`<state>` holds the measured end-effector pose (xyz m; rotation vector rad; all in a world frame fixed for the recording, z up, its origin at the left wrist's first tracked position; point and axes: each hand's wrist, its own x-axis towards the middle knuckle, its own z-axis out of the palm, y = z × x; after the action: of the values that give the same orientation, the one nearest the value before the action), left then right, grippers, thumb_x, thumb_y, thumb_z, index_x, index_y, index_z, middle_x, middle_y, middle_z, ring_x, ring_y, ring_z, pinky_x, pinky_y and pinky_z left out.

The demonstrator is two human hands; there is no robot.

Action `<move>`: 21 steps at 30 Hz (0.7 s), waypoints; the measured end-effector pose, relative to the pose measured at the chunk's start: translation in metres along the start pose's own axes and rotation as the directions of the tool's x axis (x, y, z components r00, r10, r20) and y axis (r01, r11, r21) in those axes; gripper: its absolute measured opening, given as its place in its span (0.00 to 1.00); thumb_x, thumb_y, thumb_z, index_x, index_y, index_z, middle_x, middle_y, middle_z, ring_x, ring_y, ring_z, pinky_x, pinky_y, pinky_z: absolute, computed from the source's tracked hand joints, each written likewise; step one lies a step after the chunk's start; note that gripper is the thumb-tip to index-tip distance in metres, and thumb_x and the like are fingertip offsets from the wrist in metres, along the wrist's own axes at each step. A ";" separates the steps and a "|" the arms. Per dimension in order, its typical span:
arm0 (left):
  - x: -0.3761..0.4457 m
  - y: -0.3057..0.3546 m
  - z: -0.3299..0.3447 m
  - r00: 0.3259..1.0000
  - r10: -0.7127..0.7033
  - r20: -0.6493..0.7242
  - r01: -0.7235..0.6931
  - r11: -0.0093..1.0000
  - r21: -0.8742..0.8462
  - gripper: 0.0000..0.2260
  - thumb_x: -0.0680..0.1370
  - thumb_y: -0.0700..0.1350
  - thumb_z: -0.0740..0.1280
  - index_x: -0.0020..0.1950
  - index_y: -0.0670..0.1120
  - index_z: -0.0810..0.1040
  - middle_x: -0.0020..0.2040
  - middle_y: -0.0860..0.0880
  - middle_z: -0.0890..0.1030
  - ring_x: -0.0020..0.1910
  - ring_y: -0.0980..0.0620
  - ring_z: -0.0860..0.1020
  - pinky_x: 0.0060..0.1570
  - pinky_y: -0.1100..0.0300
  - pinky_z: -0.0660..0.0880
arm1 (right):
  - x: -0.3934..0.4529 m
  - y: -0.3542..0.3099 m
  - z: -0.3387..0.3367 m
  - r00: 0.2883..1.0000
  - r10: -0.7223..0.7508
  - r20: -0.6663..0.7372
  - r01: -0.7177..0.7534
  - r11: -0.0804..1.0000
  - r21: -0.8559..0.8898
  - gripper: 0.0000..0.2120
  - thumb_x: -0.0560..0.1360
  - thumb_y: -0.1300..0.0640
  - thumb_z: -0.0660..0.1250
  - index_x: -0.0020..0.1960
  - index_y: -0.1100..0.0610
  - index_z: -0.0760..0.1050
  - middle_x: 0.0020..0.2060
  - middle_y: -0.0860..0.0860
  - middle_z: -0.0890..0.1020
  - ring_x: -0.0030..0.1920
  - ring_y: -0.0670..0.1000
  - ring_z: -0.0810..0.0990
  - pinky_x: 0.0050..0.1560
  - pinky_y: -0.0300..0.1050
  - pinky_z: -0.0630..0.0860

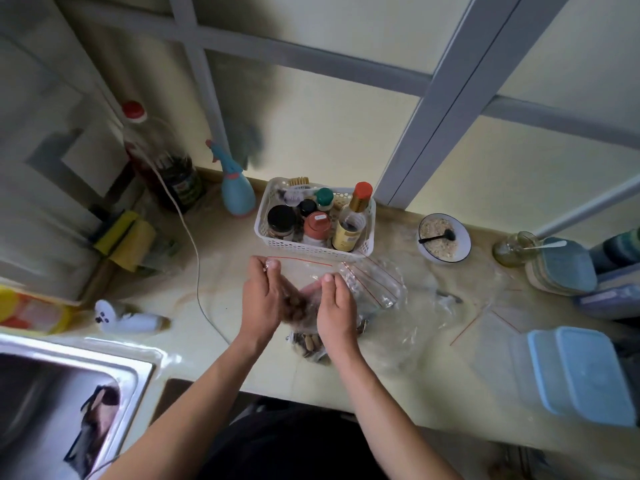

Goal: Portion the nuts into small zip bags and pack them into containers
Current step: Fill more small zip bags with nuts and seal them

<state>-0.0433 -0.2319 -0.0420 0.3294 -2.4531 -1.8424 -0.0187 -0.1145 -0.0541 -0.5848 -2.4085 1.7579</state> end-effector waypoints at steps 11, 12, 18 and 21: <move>-0.035 0.009 0.024 0.960 -0.001 -0.281 0.054 0.983 0.178 0.08 0.85 0.47 0.57 0.50 0.43 0.64 0.32 0.46 0.76 0.29 0.44 0.75 0.30 0.46 0.70 | -0.026 -0.001 0.018 0.985 0.023 -0.171 -0.068 0.963 -0.259 0.25 0.86 0.50 0.51 0.47 0.63 0.81 0.44 0.60 0.85 0.50 0.61 0.81 0.52 0.50 0.71; -0.035 0.008 0.024 0.959 -0.010 -0.284 0.063 0.982 0.178 0.08 0.85 0.46 0.57 0.50 0.42 0.64 0.32 0.46 0.75 0.29 0.44 0.75 0.30 0.46 0.70 | -0.025 0.000 0.017 0.981 -0.016 -0.194 -0.040 0.960 -0.278 0.25 0.84 0.49 0.51 0.47 0.63 0.81 0.44 0.60 0.86 0.50 0.62 0.81 0.51 0.52 0.73; -0.040 0.004 0.029 0.963 -0.065 -0.262 0.109 0.982 0.155 0.08 0.85 0.45 0.56 0.49 0.41 0.64 0.34 0.44 0.76 0.31 0.44 0.76 0.32 0.44 0.72 | -0.027 0.009 0.011 0.973 -0.054 -0.226 -0.026 0.941 -0.338 0.21 0.85 0.55 0.54 0.45 0.64 0.80 0.41 0.61 0.85 0.46 0.63 0.81 0.47 0.52 0.69; -0.036 0.002 0.029 0.951 -0.191 -0.243 0.211 0.976 0.060 0.09 0.85 0.46 0.55 0.49 0.42 0.66 0.35 0.43 0.78 0.33 0.44 0.78 0.37 0.42 0.76 | -0.027 0.014 0.006 0.974 0.017 -0.227 -0.079 0.961 -0.265 0.20 0.86 0.56 0.54 0.45 0.64 0.79 0.42 0.60 0.84 0.46 0.61 0.81 0.44 0.47 0.64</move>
<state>-0.0131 -0.1963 -0.0458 0.7838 -2.4126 -1.6543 0.0075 -0.1257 -0.0648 -0.8294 -2.5078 1.2996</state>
